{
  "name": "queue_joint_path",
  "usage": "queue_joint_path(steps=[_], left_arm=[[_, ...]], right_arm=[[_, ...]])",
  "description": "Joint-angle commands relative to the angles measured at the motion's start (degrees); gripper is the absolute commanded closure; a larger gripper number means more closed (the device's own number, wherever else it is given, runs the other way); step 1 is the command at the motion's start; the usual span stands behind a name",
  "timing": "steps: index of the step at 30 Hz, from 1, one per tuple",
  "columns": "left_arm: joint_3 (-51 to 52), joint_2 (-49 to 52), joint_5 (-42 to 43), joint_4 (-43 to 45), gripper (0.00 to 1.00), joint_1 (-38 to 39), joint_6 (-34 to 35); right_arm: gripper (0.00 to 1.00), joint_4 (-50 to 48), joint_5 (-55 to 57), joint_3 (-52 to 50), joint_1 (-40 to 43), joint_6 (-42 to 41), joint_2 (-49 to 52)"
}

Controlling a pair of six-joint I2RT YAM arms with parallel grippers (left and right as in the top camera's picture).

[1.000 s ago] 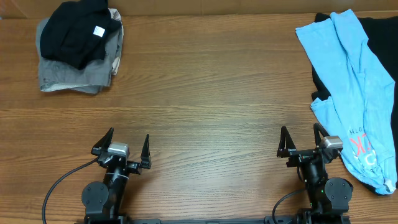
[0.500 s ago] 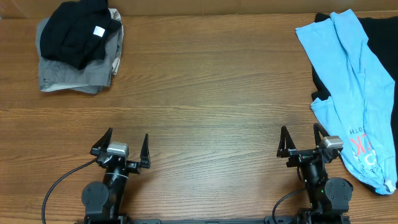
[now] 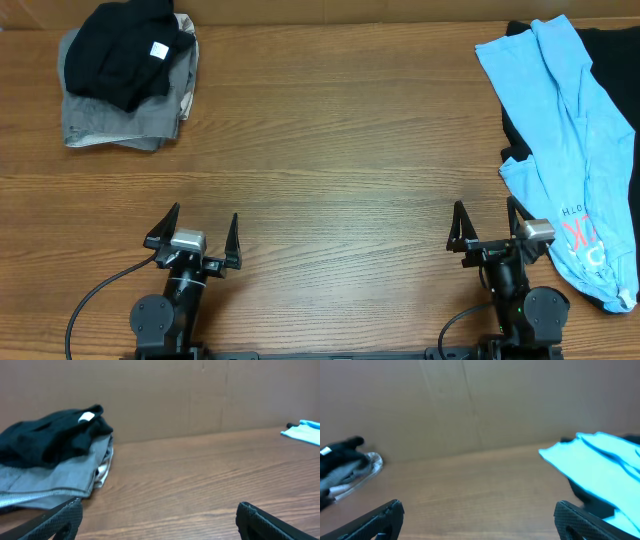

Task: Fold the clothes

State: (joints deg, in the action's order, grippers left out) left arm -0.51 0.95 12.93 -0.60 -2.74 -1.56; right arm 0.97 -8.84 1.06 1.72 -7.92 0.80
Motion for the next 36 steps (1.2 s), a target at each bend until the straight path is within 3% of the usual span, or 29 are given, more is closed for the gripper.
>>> queue_joint_path(steps=[1, 4, 9, 16, 21, 30, 33, 36], left_arm=[[-0.6, -0.6, 2.8, 1.1, 0.00, -0.2, 3.4], [-2.3, -0.6, 4.1, 2.7, 0.00, -0.3, 5.5], [-8.9, 2.5, 4.1, -1.8, 0.00, -0.3, 3.8], [-22.6, 19.8, 6.4, -6.1, 0.00, -0.3, 2.8], [-37.1, 36.6, 12.1, -13.1, 0.00, -0.2, 2.3], [-67.7, 62.4, 12.2, -38.8, 0.00, -0.2, -5.5], [-73.9, 69.0, 12.2, -45.0, 0.00, -0.2, -7.5], [-75.6, 74.2, 12.2, -45.4, 0.00, -0.2, -7.4]], right_arm=[[0.00, -2.1, -2.2, 0.2, -0.5, -1.3, -0.6], [0.00, -1.7, -3.7, 2.9, -0.5, -1.3, -0.6], [0.00, 3.1, -4.1, 10.4, -0.5, -1.0, -0.4], [0.00, 12.7, -4.1, 25.1, -0.5, 0.5, 6.0], [0.00, 24.9, -3.3, 38.8, -0.5, 0.9, 16.8], [0.00, 45.9, -1.7, 60.8, -0.5, 0.9, 43.3], [0.00, 49.3, -1.8, 65.0, -0.5, 0.8, 52.0], [0.00, 49.7, -1.9, 66.3, -0.5, 0.7, 60.2]])
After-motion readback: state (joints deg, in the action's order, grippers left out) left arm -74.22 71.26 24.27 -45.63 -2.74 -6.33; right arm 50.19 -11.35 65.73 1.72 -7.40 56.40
